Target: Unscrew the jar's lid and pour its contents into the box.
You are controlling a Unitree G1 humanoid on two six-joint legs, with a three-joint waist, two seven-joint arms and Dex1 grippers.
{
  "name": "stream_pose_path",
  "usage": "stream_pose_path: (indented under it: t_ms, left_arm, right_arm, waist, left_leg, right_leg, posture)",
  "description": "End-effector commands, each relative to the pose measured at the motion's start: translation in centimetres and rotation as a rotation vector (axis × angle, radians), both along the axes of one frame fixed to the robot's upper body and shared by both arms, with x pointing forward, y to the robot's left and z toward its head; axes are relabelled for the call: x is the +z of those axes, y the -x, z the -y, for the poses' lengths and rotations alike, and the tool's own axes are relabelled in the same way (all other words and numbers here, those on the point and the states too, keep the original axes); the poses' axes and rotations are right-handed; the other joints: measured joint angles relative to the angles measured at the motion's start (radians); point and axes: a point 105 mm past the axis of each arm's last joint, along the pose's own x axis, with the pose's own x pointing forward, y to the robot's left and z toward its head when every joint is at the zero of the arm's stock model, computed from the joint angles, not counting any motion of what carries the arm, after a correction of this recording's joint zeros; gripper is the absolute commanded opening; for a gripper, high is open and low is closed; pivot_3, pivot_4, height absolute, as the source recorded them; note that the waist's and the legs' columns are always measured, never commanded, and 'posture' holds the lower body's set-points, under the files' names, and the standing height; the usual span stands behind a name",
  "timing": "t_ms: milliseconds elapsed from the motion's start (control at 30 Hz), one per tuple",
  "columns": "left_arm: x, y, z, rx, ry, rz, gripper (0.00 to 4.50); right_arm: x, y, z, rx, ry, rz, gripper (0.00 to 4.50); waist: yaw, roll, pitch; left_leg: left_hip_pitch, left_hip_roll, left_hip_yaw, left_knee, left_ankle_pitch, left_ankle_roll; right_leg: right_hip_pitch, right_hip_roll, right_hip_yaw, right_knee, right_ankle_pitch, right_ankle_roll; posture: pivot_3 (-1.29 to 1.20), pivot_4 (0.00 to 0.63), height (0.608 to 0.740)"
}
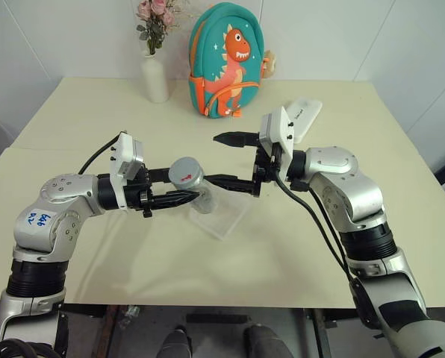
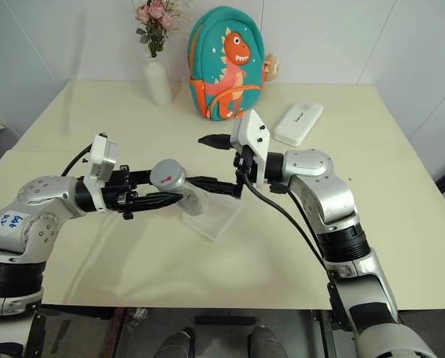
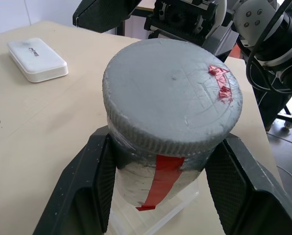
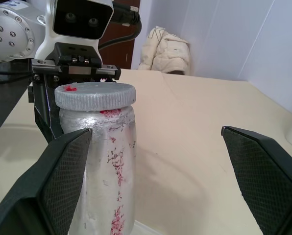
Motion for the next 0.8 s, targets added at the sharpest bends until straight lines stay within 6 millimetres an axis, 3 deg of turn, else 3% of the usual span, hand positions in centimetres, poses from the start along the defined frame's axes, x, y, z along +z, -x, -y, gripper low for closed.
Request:
stream_pose_path:
  t_ms: [33, 800]
  left_arm:
    - [1.3, 0.7, -0.1, -0.014, 0.013, 0.058, 2.39]
    - [2.3, 0.1, 1.2, 0.004, 0.063, 0.119, 2.39]
  right_arm:
    - [0.8, 0.2, 0.3, 0.002, -0.006, 0.043, 4.45]
    - [-0.7, 1.5, -1.1, 0.064, 0.022, 0.031, 4.45]
  waist:
    - [0.000, 0.000, 0.000]
    - [0.000, 0.000, 0.000]
  left_leg:
    - [0.000, 0.000, 0.000, 0.000, 0.000, 0.000]
    - [0.000, 0.000, 0.000, 0.000, 0.000, 0.000]
  right_leg:
    - [0.000, 0.000, 0.000, 0.000, 0.000, 0.000]
    - [0.000, 0.000, 0.000, 0.000, 0.000, 0.000]
  posture:
    - [0.00, 0.150, 0.740]
    - [0.00, 0.150, 0.740]
